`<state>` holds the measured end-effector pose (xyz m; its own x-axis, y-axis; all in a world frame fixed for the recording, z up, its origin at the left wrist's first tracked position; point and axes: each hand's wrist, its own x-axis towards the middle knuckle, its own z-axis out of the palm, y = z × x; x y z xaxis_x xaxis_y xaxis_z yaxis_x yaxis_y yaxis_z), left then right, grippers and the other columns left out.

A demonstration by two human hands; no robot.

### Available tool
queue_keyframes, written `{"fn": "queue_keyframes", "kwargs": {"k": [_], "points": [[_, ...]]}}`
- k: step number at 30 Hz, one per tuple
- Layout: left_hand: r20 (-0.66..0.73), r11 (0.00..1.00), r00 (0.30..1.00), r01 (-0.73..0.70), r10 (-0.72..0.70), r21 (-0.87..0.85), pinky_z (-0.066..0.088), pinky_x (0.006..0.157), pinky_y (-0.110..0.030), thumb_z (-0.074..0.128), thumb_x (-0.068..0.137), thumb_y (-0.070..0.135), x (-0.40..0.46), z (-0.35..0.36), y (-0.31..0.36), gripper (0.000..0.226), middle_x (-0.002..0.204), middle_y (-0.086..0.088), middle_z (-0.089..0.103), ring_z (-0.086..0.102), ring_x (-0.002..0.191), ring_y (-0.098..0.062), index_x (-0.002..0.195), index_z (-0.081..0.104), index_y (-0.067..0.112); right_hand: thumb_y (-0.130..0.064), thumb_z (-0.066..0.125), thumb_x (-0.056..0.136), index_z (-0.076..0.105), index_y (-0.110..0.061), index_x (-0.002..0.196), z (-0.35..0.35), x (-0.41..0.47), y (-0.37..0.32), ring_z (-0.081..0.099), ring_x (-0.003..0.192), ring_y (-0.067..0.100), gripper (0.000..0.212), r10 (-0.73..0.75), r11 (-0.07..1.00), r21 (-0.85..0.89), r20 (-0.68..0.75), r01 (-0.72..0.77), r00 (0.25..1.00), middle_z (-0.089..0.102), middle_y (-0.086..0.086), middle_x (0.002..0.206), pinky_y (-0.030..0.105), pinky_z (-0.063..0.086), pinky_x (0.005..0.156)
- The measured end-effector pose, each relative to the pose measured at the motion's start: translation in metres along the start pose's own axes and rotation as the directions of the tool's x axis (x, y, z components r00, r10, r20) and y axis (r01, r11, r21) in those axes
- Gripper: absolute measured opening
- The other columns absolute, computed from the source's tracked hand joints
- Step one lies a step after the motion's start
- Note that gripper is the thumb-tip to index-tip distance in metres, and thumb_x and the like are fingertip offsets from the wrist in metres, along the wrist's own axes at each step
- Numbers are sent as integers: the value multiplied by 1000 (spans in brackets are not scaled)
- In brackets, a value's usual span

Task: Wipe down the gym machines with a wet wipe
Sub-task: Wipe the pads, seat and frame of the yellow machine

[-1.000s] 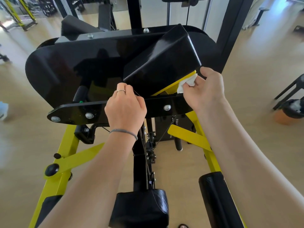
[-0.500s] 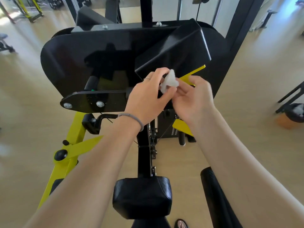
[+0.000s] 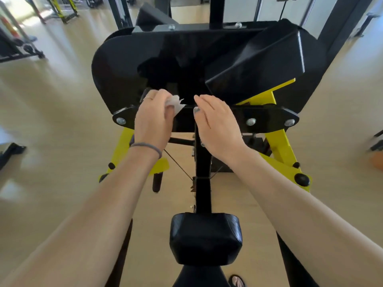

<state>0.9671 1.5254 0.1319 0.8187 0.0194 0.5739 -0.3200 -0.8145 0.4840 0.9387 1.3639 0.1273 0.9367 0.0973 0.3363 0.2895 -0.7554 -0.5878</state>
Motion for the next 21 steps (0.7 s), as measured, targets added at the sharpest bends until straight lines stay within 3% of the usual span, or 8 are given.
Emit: {"fn": "queue_keyframes", "kwargs": {"k": [4, 6, 10, 14, 18, 21], "points": [[52, 974, 975, -219, 217, 58, 50, 70, -29, 58, 95, 8, -15, 23, 15, 9, 104, -10, 59, 59, 82, -19, 94, 66, 6, -29, 29, 109, 45, -13, 151, 20, -1, 6, 35, 146, 19, 48, -8, 998, -69, -129, -1, 992, 48, 3, 153, 37, 19, 127], [36, 970, 971, -240, 238, 46, 53, 71, -29, 61, 92, 4, -20, 29, 19, 6, 104, -12, 60, 60, 79, -20, 96, 66, 3, -30, 27, 109, 47, -14, 150, 25, -1, 7, 35, 147, 19, 49, 1, 997, -75, -168, -14, 986, 49, 2, 152, 32, 14, 126], [18, 954, 958, -286, 286, 84, 54, 68, -35, 52, 96, 7, -18, 21, -9, 16, 105, -13, 59, 59, 82, -22, 96, 66, 0, -31, 25, 108, 53, -11, 144, 29, 1, 11, 43, 141, 20, 50, -68, 991, -127, -235, 39, 970, 56, 4, 143, 34, 19, 126], [-136, 990, 981, -131, 138, 58, 47, 69, -26, 56, 93, 0, -22, 13, -26, 7, 103, -14, 55, 49, 80, -16, 89, 62, 0, -29, 29, 107, 57, -7, 139, 33, 2, 13, 47, 138, 23, 48, -92, 992, -114, -301, 60, 949, 60, 7, 137, 38, 24, 125], [22, 992, 992, -123, 122, 19, 39, 63, -13, 62, 90, 3, -36, 45, 4, 2, 102, -10, 53, 44, 73, -8, 89, 62, 4, -24, 33, 107, 59, -7, 138, 37, 2, 14, 48, 137, 24, 44, -108, 991, -109, -338, 75, 935, 61, 7, 137, 36, 22, 125], [-74, 973, 978, 182, -194, -143, 35, 66, -9, 63, 87, 2, -39, 57, 15, 9, 93, -3, 53, 42, 73, -7, 82, 63, 9, -25, 32, 107, 59, -7, 138, 35, 4, 21, 50, 135, 23, 45, -152, 983, -147, -338, 107, 929, 62, 8, 136, 36, 25, 124]]}}
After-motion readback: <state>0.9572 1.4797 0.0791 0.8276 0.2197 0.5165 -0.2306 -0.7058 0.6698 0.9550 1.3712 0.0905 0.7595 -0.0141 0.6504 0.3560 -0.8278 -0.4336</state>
